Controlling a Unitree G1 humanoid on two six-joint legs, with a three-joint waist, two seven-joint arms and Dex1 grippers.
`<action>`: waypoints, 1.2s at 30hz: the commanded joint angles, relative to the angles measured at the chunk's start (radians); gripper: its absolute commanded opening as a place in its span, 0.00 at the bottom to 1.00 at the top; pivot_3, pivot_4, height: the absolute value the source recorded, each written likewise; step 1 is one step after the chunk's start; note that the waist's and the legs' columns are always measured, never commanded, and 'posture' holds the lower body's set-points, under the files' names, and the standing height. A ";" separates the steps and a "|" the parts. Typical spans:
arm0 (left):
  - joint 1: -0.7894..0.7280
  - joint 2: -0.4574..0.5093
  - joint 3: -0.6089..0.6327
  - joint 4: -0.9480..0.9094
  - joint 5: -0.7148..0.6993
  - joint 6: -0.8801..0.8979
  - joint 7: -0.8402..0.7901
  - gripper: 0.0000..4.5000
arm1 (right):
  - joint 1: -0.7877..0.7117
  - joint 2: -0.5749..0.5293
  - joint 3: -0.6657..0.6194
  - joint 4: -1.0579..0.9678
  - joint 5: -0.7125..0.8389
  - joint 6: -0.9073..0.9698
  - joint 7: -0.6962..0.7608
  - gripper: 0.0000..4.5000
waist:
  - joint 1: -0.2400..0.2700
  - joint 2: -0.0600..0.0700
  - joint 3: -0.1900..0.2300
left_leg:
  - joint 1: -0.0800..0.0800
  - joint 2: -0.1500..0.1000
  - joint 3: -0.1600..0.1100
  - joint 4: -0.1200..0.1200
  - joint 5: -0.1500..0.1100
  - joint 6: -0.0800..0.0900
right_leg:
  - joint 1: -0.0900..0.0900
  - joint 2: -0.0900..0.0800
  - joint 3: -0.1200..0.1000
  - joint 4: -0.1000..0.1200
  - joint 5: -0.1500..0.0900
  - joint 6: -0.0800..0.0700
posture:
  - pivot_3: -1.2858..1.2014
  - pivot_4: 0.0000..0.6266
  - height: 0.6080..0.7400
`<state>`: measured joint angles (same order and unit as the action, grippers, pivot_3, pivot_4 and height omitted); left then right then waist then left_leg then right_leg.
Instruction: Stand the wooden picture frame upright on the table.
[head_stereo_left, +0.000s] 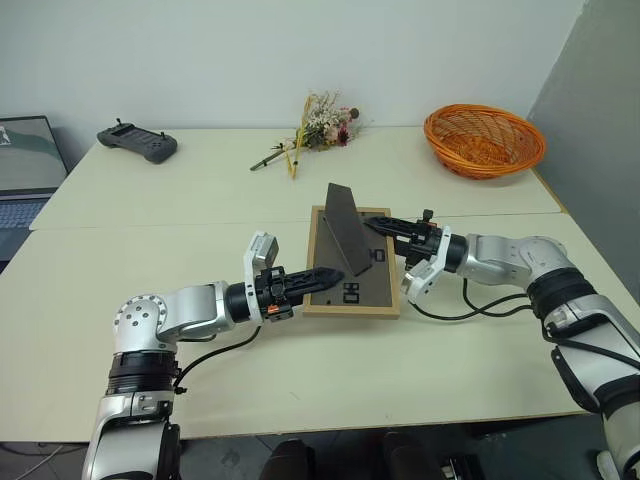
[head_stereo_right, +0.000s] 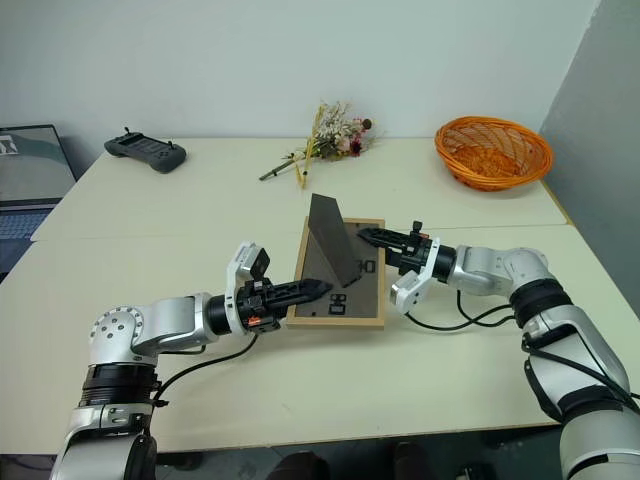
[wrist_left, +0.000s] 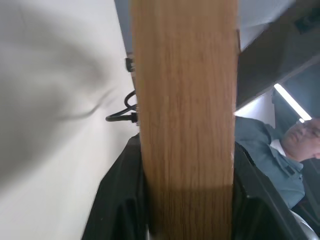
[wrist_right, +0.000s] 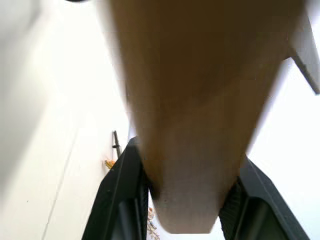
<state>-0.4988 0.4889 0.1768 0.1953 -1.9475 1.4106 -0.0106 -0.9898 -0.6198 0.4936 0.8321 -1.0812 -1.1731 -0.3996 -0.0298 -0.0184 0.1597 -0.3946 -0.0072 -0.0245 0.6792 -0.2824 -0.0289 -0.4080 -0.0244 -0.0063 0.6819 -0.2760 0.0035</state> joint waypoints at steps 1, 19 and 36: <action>-0.005 0.012 -0.011 -0.035 -0.025 -0.013 -0.016 0.61 | -0.014 -0.017 -0.017 -0.047 0.055 -0.032 -0.034 0.29 | 0.000 0.000 0.000 | 0.000 0.000 0.000 0.000 0.000 0.000 | 0.000 0.000 0.000 0.000 0.000 0.000 | 0.52 0.24 1.00; 0.003 0.338 0.051 -0.368 0.503 -0.310 -0.176 1.00 | 0.119 0.096 -0.051 -0.119 1.258 0.494 1.255 0.29 | -0.006 -0.002 0.001 | 0.001 0.002 -0.001 -0.001 0.000 0.001 | 0.003 0.000 -0.001 -0.002 0.000 0.000 | 0.52 0.24 1.00; 0.260 0.261 -0.143 -0.663 1.219 -0.728 -0.396 1.00 | -0.006 0.314 -0.276 0.072 1.456 1.416 1.538 0.29 | 0.015 0.001 0.003 | -0.002 0.001 -0.001 -0.002 -0.004 0.008 | -0.001 -0.001 -0.003 -0.001 0.000 0.000 | 0.52 0.24 1.00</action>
<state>-0.2415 0.7548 0.0425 -0.4347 -0.7768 0.7197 -0.3857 -0.9692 -0.3085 0.2504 0.8851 0.4016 0.3008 1.1292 -0.0144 -0.0172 0.1623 -0.3973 -0.0065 -0.0252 0.6772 -0.2869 -0.0211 -0.4092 -0.0259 -0.0089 0.6805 -0.2758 0.0031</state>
